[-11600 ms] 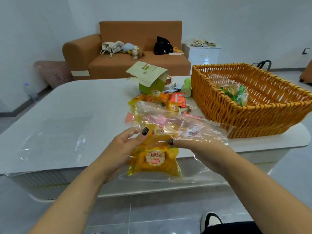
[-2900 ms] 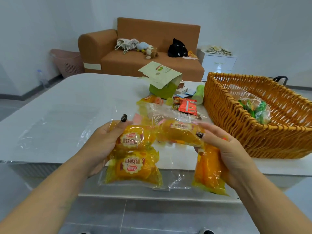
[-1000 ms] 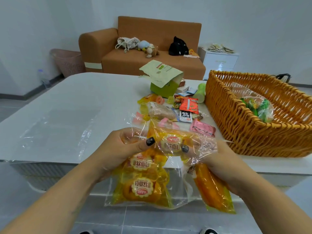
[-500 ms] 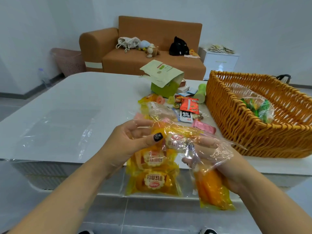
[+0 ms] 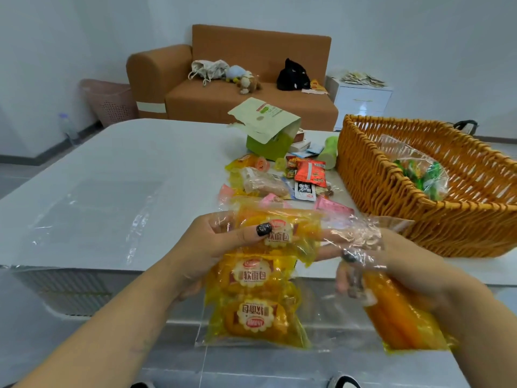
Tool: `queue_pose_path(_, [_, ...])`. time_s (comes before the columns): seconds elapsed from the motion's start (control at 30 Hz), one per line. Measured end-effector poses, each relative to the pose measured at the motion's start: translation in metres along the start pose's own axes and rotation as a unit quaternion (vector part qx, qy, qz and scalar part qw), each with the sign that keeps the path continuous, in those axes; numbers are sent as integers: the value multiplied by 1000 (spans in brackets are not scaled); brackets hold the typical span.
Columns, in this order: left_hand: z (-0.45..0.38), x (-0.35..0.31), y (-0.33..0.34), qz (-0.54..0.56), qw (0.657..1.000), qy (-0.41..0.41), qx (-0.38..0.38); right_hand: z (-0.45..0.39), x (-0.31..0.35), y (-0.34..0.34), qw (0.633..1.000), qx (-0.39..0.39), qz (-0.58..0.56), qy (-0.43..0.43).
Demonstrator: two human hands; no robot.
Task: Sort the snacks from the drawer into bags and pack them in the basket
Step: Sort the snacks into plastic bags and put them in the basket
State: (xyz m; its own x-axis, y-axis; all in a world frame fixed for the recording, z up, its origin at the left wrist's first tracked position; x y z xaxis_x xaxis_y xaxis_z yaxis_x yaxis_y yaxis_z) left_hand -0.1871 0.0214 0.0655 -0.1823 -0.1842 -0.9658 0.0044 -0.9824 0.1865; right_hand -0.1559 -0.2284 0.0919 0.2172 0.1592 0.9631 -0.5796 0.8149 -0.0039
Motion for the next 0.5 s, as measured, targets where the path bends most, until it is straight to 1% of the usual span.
queue_pose_path(0.07, [-2, -2, -3, 26, 1000, -7, -8, 7, 3, -17, 998, -22, -39, -34])
queue_pose_path(0.13, [-5, -4, -10, 38, 999, -9, -22, 14, 4, -30, 995, -55, -65, -46])
queue_pose_path(0.17, [-7, -5, -14, 34, 999, -8, -22, 17, 3, -35, 995, -58, -67, -46])
queue_pose_path(0.23, [-8, -6, -19, 14, 1000, -10, 3, 21, 3, -35, 998, -22, -57, -24])
queue_pose_path(0.27, [-8, -6, -21, 4, 1000, -15, 27, 22, 5, -32, 999, 7, -30, -9])
queue_pose_path(0.33, [-7, -4, -22, -13, 996, -41, 72, 20, 5, -20, 995, 37, 96, 18])
queue_pose_path(0.4, [-6, -2, -22, -21, 992, -69, 104, 16, 0, -7, 970, 14, 243, 29])
queue_pose_path(0.43, [-7, -2, -22, -22, 991, -80, 109, 14, -3, 1, 959, 2, 284, 23])
queue_pose_path(0.5, [-8, 0, -24, -22, 990, -90, 106, 10, -7, 18, 959, -9, 282, 8])
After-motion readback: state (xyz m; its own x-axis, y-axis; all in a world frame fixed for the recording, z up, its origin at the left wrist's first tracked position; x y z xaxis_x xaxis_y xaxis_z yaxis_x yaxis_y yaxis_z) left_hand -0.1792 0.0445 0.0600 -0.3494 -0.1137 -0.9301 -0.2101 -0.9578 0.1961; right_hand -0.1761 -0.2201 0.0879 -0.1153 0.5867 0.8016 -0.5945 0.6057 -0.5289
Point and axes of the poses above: each hand's wrist, its own z-axis away from the middle knuckle, its own y-axis out of the palm, x = y × z, the point moved 1 cm from there along -z, towards the middle knuckle, and after that the axes turned 4 degrees about -x, right-handed, at the moved point
